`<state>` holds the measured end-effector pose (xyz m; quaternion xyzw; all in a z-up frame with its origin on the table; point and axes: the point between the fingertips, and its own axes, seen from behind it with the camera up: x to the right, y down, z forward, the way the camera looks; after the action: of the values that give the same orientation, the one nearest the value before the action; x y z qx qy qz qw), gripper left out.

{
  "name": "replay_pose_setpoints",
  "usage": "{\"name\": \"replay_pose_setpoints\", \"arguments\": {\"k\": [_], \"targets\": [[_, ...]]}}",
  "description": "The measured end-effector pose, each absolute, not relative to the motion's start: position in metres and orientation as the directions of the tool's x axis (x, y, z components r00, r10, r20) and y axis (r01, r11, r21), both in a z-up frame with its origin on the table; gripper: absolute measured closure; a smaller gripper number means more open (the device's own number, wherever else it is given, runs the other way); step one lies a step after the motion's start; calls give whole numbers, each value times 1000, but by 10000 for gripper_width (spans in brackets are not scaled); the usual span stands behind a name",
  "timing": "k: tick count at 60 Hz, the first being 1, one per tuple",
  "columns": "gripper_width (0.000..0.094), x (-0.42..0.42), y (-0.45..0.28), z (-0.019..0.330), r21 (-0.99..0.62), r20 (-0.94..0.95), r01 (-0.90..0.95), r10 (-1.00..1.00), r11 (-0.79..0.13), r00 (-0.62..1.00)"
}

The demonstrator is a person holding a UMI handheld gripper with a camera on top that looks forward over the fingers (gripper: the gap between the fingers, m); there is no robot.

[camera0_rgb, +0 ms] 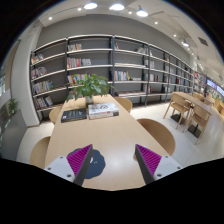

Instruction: Arrange mouse

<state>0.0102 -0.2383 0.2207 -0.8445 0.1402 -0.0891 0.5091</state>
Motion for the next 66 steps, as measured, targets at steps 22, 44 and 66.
{"name": "replay_pose_setpoints", "arguments": {"k": [22,44,66], "targets": [[76,37,-266,88,-763,-9,-139,-206,-631,979],[93,148,-208,8,-680,10,-139,-199,-720,980],[133,158,-127,-10,-654,-35,-90,-88,-751,995]]}}
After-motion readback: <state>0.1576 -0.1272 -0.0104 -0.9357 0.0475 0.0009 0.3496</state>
